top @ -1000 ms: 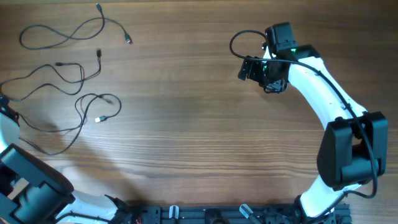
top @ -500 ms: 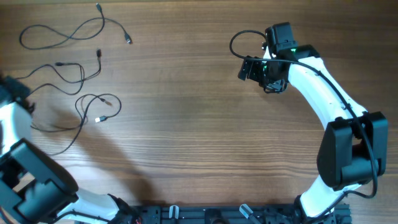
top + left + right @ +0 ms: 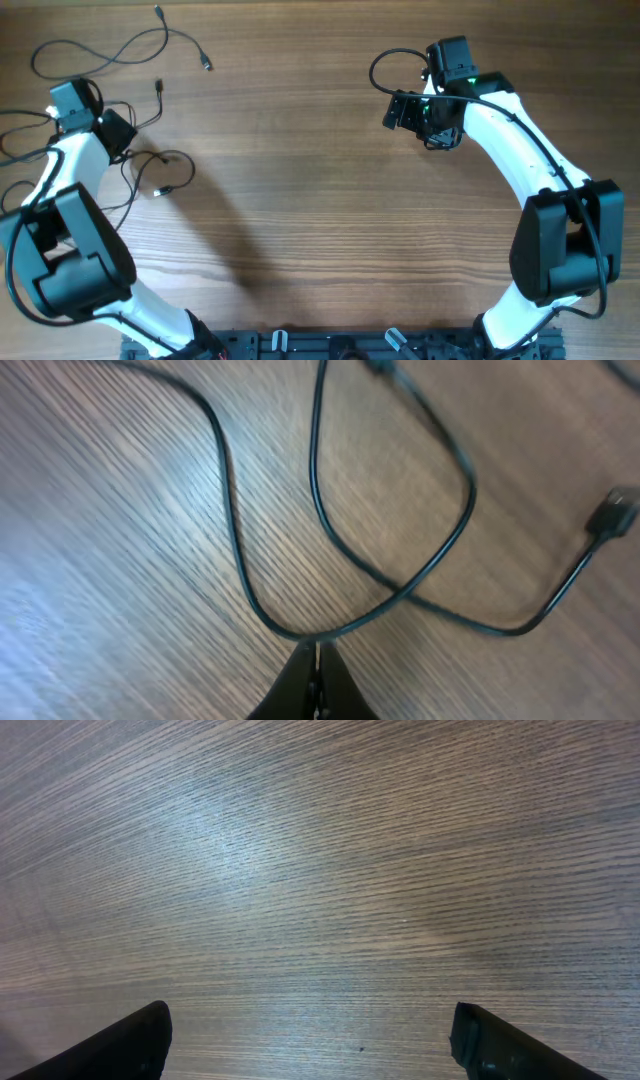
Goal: Untangle cables
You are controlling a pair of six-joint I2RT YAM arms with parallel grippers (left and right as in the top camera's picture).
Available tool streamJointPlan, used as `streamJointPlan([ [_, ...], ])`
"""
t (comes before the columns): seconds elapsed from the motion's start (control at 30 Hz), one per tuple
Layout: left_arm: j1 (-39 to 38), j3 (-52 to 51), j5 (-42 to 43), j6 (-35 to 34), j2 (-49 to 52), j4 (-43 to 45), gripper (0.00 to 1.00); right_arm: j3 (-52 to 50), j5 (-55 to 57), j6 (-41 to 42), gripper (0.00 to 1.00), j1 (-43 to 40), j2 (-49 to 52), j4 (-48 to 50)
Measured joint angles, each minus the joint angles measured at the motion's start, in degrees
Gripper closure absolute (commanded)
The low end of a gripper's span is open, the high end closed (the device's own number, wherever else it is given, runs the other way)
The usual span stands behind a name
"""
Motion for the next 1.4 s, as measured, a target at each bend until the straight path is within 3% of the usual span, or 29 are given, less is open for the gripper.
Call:
streamJointPlan([
  [0.97, -5.07, 0.17, 3.91, 0.42, 5.51, 0.48, 0.96, 0.00, 0.00, 0.28, 0.09, -0.02, 0.00, 0.42],
  [1.23, -5.07, 1.81, 3.82, 0.15, 5.07, -8.39, 0.96, 0.00, 0.00, 0.28, 0.09, -0.02, 0.00, 0.39],
  [1.4, -5.07, 2.36, 1.68, -3.41, 4.50, -15.08, 0.96, 0.00, 0.00, 0.28, 0.09, -0.02, 0.00, 0.39],
])
